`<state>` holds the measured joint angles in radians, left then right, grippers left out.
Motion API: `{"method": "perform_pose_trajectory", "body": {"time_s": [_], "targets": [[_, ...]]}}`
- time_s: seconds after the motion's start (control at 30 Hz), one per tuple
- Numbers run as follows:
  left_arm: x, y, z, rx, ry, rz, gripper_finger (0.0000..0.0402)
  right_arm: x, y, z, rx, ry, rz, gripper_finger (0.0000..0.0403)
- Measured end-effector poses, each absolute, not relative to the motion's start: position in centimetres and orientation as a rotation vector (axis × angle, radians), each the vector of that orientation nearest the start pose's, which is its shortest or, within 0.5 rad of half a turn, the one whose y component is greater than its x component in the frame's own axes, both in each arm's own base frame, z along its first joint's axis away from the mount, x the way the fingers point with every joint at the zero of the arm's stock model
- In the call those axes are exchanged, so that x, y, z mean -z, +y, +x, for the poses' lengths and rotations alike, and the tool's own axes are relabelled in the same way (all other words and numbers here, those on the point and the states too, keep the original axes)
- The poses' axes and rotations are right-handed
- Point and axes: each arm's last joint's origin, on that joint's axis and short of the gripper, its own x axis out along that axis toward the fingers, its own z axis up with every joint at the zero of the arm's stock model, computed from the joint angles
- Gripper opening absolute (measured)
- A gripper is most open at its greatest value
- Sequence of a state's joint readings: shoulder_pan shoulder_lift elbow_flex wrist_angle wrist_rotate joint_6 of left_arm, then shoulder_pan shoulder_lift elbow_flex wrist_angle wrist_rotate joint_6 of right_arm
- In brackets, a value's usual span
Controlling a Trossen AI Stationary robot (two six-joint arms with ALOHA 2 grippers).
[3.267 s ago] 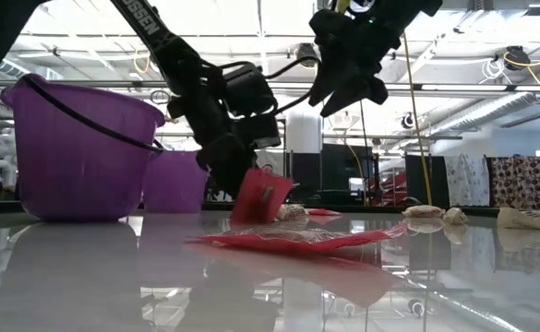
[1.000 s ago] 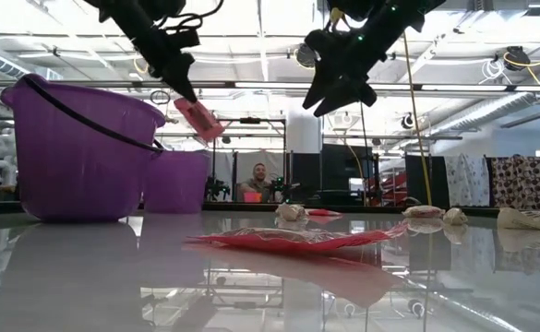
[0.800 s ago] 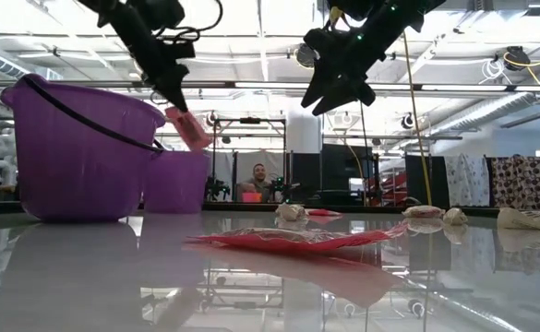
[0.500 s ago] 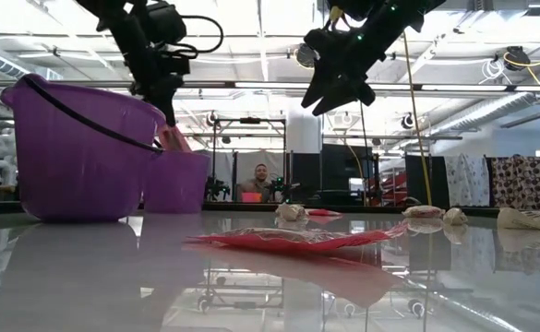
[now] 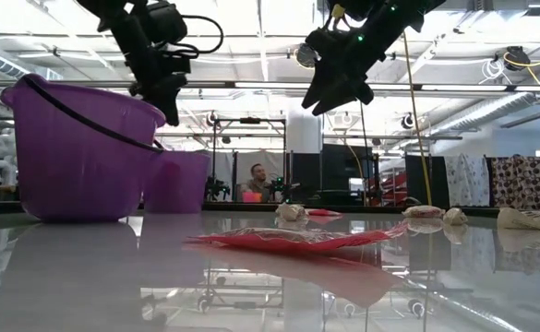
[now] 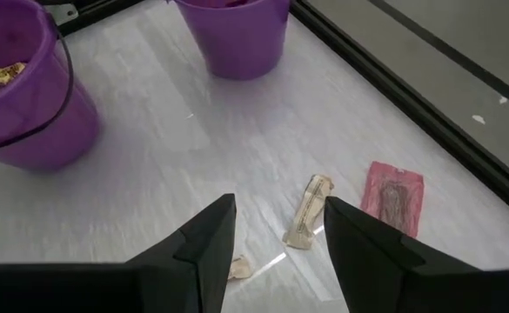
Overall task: Sort candy by brand, put in halloween buckets
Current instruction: Put the red candy into the top purple bucket
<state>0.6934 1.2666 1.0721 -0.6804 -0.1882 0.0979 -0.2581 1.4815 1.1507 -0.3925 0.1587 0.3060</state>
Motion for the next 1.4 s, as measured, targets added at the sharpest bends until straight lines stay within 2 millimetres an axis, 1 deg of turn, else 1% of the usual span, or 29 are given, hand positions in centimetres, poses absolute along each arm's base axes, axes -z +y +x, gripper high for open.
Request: {"method": "perform_pose_trajectory", "body": {"time_s": [0.1,0.2,0.3,0.43,0.5,0.57,0.7,0.83,0.9,1.03,1.23,1.4], "targets": [[-29.6,16.4,19.9,-0.73,0.847,-0.157,0.0111,-28.0,-8.3,30.9,0.479,0.657,0.382,0.0169],[-30.4,15.7,21.2,-0.576,0.716,-0.183,0.0111,-27.9,-7.5,31.1,0.373,0.675,0.469,0.0169],[-31.2,14.7,22.9,-0.439,0.588,-0.157,0.0111,-27.6,-6.2,31.0,0.296,0.734,0.573,0.0169],[-31.7,13.4,25.3,-0.355,0.473,-0.097,0.0111,-26.7,-3.7,30.4,0.232,0.902,0.713,0.0169],[-31.7,12.7,26.4,-0.319,0.434,-0.073,0.0111,-26.2,-2.0,29.7,0.2,1.024,0.788,0.0169],[-31.3,12.1,27.3,-0.288,0.432,-0.064,0.0111,-25.7,-0.2,28.9,0.2,1.158,0.847,0.0169],[-30.1,11.2,28.8,-0.236,0.464,-0.057,0.0111,-25.1,3.3,26.8,0.329,1.401,0.915,0.0169],[-29.0,10.8,29.7,-0.21,0.501,-0.058,0.0111,-24.8,6.4,25.1,0.513,1.526,1.007,0.0169],[-28.6,10.7,30.1,-0.201,0.512,-0.059,0.0111,-24.8,7.9,24.6,0.582,1.545,1.05,0.0169],[-27.8,10.5,30.8,-0.19,0.524,-0.061,0.0111,-24.4,10.7,23.5,0.636,1.575,1.083,0.0169],[-27.4,10.4,31.3,-0.18,0.524,-0.057,0.0111,-21.7,14.9,20.5,0.75,1.631,1.125,0.0169],[-27.4,10.5,31.7,-0.181,0.491,-0.056,0.0111,-19.7,17.4,18.4,0.829,1.616,1.218,0.0169]]}}
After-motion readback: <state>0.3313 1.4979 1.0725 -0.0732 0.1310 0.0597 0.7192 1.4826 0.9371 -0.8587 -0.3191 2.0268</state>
